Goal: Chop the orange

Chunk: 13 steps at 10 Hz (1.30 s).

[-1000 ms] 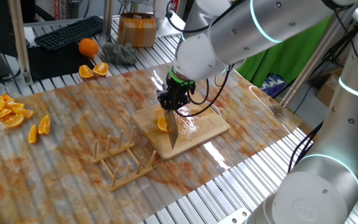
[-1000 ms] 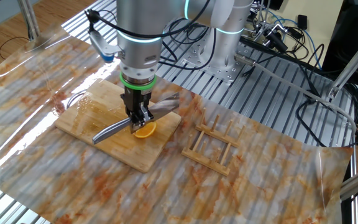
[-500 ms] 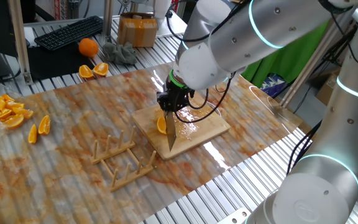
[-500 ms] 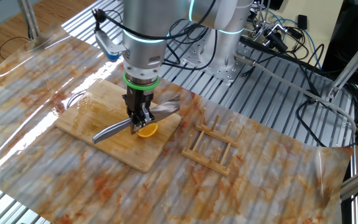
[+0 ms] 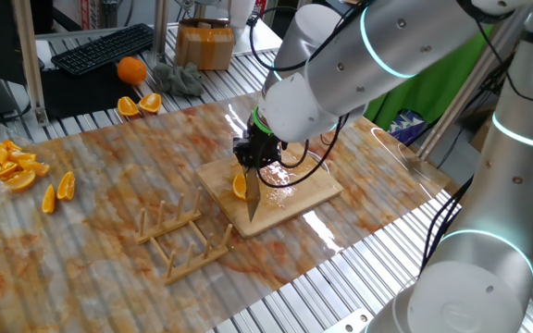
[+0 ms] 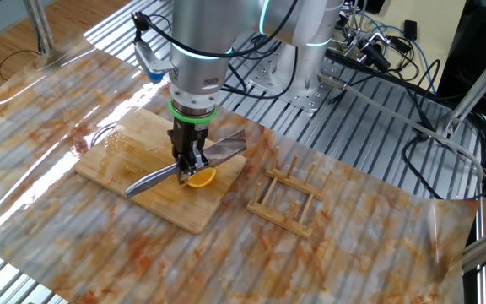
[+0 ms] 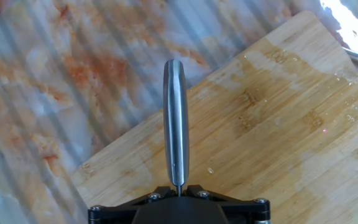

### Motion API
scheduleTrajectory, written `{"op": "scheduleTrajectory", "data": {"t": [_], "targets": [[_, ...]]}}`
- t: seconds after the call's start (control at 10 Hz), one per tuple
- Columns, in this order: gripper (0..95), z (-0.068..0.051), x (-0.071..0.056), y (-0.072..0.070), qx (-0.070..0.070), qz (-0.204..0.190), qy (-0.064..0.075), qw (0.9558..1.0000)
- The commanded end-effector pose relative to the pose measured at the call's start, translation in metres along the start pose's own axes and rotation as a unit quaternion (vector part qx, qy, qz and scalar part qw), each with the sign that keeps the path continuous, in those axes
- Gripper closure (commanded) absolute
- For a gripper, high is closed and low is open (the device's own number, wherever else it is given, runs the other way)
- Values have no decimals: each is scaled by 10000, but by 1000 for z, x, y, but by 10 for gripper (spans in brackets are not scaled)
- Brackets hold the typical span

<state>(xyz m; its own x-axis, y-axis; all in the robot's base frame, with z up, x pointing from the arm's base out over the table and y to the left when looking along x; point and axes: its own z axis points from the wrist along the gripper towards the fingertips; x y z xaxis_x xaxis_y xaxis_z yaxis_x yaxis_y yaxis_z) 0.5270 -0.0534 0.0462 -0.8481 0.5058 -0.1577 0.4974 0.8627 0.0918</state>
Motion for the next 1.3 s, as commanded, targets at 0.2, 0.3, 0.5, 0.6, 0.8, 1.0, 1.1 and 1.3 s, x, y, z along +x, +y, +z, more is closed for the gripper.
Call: {"op": "scheduleTrajectory", "data": {"t": [0.2,0.3,0.5,0.6,0.8,1.0,1.1,1.3], "targets": [[950,-1,0,0,101,-65,-34,9999],[950,-3,1,0,90,-87,55,9999],[950,-6,4,2,66,-53,123,9999],[950,-6,4,2,59,-40,137,9999],[950,-5,4,3,50,-59,151,9999],[950,-4,4,3,64,-96,98,9999],[950,-4,4,3,62,-92,112,9999],[950,-4,4,3,57,-87,122,9999]]}}
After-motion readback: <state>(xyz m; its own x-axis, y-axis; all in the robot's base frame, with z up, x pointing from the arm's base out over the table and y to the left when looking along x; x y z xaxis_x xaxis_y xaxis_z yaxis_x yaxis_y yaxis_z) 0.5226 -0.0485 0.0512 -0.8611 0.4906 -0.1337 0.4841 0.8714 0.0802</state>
